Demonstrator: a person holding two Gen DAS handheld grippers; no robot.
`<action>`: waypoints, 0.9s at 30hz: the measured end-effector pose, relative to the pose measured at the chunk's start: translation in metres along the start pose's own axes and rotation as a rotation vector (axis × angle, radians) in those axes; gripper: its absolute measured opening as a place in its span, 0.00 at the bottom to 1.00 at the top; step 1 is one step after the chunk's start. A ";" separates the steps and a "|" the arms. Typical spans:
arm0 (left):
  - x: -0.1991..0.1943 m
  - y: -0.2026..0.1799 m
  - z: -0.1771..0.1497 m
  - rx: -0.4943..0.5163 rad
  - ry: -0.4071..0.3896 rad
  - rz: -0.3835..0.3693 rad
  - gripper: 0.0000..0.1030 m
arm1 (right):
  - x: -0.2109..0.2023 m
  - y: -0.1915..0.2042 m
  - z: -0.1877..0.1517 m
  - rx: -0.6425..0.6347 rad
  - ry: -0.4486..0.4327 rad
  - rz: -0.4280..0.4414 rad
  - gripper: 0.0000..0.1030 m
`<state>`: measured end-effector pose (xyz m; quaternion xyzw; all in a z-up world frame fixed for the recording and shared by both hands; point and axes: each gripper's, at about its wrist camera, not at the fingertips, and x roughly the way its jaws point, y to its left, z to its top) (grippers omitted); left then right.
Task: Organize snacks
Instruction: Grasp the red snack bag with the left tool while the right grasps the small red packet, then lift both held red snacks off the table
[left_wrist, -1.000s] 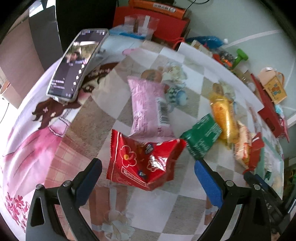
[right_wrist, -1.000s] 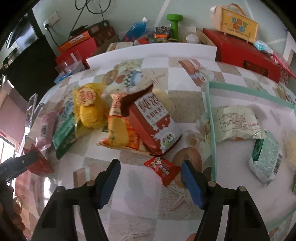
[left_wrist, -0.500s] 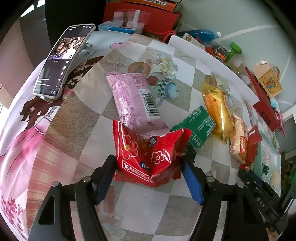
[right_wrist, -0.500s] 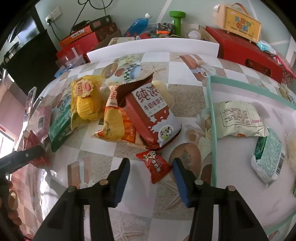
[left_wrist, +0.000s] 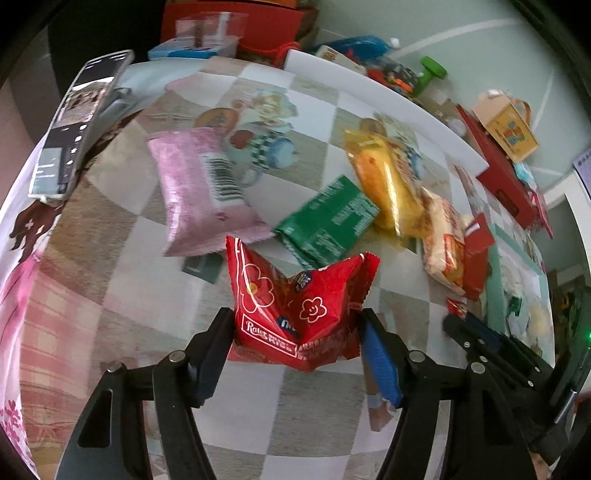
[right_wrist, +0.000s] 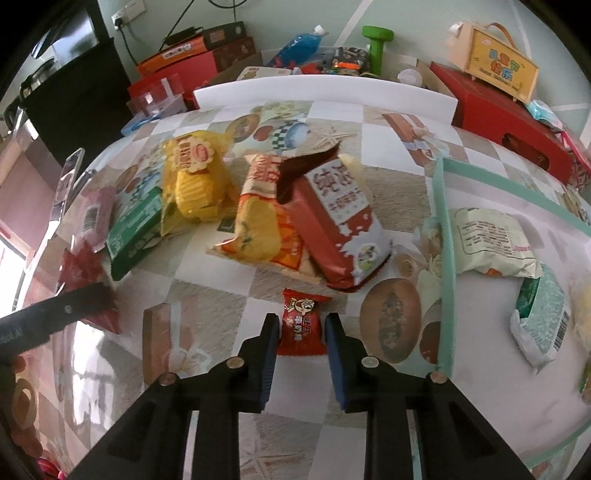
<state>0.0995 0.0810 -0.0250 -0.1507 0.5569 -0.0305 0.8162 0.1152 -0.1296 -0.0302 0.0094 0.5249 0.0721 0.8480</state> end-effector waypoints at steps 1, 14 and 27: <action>0.001 -0.003 -0.001 0.009 0.002 -0.001 0.67 | 0.000 0.002 0.000 -0.004 0.000 0.000 0.26; -0.002 -0.016 -0.004 0.042 -0.014 -0.037 0.57 | -0.016 0.008 -0.003 0.013 -0.021 0.052 0.22; -0.045 -0.043 0.001 0.109 -0.171 -0.104 0.54 | -0.065 0.003 0.001 0.051 -0.140 0.070 0.22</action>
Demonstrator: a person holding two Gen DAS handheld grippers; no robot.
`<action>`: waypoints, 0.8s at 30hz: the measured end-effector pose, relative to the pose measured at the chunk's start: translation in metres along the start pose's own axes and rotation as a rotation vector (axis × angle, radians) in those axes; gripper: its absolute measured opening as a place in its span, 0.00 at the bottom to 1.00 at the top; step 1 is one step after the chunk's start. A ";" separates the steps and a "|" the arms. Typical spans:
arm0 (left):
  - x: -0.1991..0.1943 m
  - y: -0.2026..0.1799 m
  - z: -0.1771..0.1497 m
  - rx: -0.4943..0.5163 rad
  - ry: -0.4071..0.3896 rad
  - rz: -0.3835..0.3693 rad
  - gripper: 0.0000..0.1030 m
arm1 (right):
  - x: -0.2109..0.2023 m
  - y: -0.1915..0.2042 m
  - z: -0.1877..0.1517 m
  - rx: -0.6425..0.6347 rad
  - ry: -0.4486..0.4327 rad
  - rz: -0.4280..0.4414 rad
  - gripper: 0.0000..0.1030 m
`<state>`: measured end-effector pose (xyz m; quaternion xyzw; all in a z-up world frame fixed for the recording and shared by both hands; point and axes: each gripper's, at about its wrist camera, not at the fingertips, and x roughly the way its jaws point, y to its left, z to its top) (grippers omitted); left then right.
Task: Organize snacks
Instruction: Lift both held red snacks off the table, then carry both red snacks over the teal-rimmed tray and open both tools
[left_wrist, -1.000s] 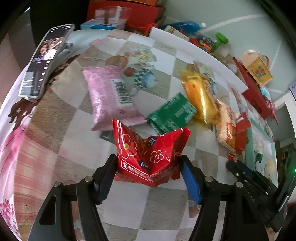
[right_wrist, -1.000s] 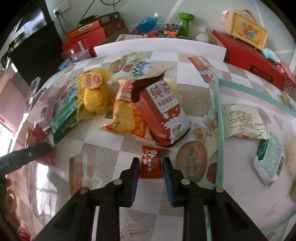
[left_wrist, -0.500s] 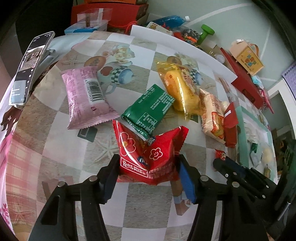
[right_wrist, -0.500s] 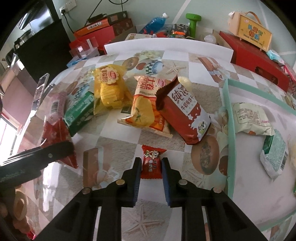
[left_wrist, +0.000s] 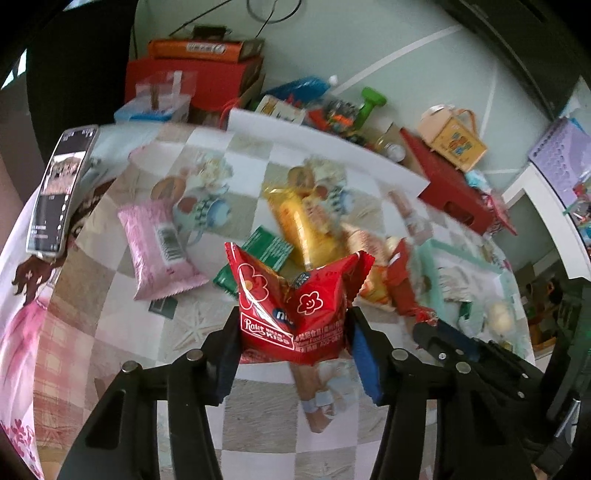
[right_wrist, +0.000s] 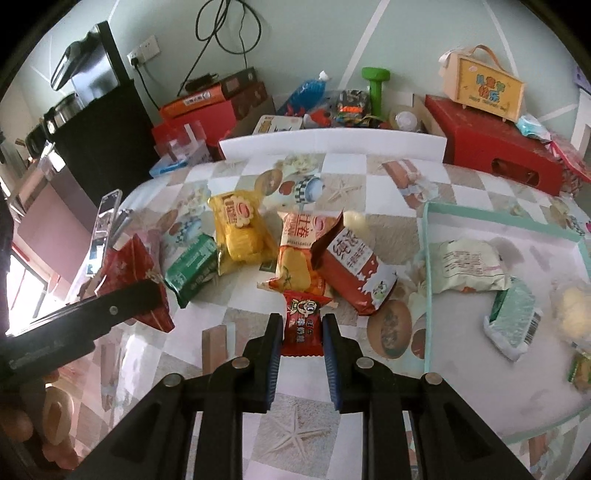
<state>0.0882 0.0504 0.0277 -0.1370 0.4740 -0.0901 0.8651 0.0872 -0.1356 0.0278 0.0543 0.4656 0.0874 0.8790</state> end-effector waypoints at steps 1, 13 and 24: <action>-0.002 -0.004 0.001 0.008 -0.010 -0.007 0.54 | -0.001 -0.001 0.001 0.005 -0.001 -0.001 0.22; -0.002 -0.062 -0.004 0.128 -0.032 -0.119 0.54 | -0.034 -0.063 -0.001 0.163 -0.048 -0.081 0.22; 0.022 -0.132 -0.022 0.269 0.016 -0.206 0.54 | -0.075 -0.162 -0.024 0.413 -0.095 -0.233 0.22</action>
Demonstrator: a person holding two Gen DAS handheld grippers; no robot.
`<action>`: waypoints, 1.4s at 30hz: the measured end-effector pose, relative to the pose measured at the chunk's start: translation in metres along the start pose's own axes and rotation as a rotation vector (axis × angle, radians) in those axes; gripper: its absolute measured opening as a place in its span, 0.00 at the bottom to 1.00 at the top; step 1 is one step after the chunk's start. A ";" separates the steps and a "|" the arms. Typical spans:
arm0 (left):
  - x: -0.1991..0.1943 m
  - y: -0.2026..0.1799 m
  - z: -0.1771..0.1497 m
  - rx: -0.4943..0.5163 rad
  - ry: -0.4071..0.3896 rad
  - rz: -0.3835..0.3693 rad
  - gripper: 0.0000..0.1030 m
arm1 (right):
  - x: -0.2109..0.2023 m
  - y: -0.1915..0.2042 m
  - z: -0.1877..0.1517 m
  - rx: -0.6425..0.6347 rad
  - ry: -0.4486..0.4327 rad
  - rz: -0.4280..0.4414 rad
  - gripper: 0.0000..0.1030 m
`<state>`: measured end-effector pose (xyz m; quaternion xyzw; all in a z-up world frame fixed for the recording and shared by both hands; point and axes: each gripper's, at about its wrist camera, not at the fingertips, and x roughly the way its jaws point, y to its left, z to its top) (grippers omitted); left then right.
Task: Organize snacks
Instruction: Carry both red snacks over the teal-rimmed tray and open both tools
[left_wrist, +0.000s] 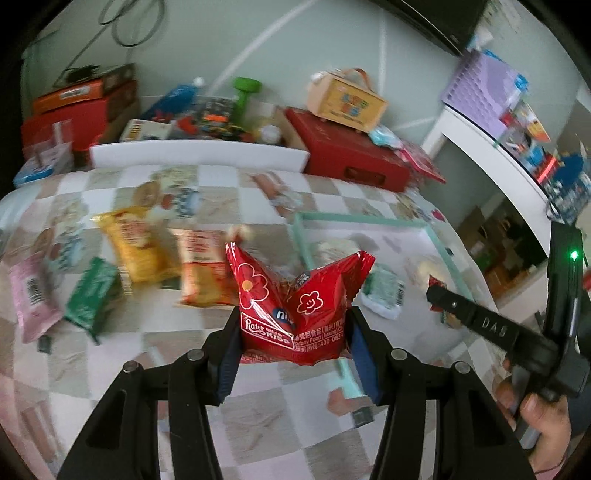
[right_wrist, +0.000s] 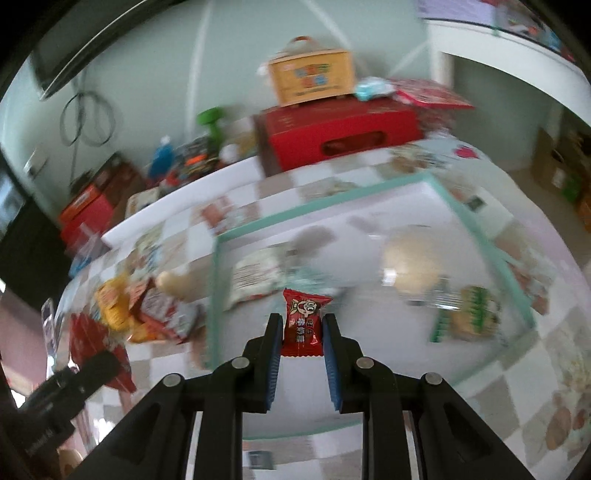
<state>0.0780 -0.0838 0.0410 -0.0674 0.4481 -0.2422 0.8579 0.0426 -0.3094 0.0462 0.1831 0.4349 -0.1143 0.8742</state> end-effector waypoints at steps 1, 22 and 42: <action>0.004 -0.006 -0.001 0.009 0.008 -0.012 0.54 | -0.001 -0.008 0.001 0.017 -0.003 -0.006 0.23; 0.072 -0.091 -0.019 0.191 0.119 -0.079 0.59 | 0.010 -0.069 -0.007 0.156 0.047 -0.057 0.23; 0.057 -0.067 -0.011 0.126 0.069 0.028 0.95 | 0.017 -0.071 -0.010 0.169 0.086 -0.096 0.71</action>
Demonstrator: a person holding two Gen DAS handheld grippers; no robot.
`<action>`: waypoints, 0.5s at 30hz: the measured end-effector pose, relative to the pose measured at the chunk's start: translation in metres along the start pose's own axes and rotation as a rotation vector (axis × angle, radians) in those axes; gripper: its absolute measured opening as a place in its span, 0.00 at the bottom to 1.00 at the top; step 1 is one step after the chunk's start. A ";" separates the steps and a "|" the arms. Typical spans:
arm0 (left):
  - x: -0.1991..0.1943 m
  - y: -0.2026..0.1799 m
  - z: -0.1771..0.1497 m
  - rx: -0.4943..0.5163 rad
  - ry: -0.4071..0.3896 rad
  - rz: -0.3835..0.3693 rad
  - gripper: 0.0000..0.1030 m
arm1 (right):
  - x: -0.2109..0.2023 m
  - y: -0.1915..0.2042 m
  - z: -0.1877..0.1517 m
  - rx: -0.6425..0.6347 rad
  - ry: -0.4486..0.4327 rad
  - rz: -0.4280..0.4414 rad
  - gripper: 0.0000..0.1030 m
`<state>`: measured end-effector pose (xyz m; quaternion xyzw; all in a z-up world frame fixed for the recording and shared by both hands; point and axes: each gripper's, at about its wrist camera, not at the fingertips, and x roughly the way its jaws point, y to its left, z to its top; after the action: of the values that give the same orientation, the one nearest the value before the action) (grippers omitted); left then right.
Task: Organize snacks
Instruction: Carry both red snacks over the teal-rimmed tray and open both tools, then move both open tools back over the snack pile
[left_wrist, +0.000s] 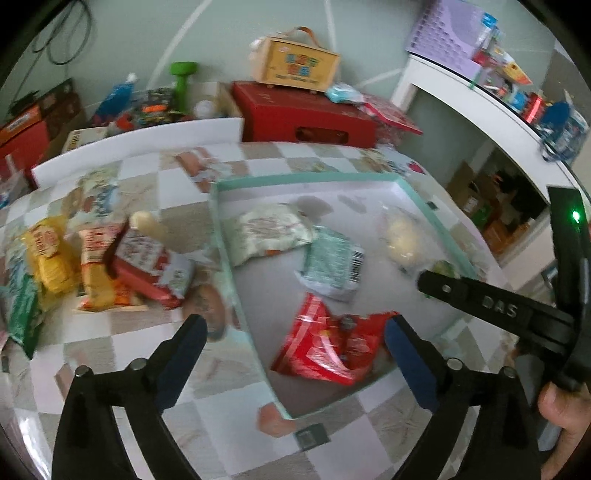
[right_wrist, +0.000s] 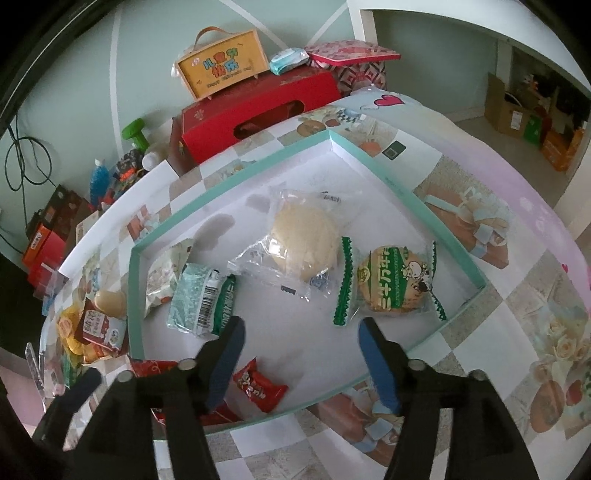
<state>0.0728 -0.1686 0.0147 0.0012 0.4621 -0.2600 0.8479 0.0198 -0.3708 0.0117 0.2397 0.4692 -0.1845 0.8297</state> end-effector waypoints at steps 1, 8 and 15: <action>0.000 0.004 0.000 -0.009 -0.005 0.013 0.95 | 0.001 0.001 0.000 -0.003 0.004 -0.004 0.75; -0.006 0.032 0.001 -0.110 -0.020 0.060 0.95 | 0.003 0.007 -0.001 -0.016 0.006 -0.007 0.91; -0.010 0.057 0.000 -0.180 -0.005 0.079 0.95 | -0.001 0.022 0.000 -0.060 -0.023 0.002 1.00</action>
<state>0.0944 -0.1148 0.0087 -0.0573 0.4809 -0.1838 0.8554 0.0311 -0.3523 0.0174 0.2131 0.4648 -0.1725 0.8419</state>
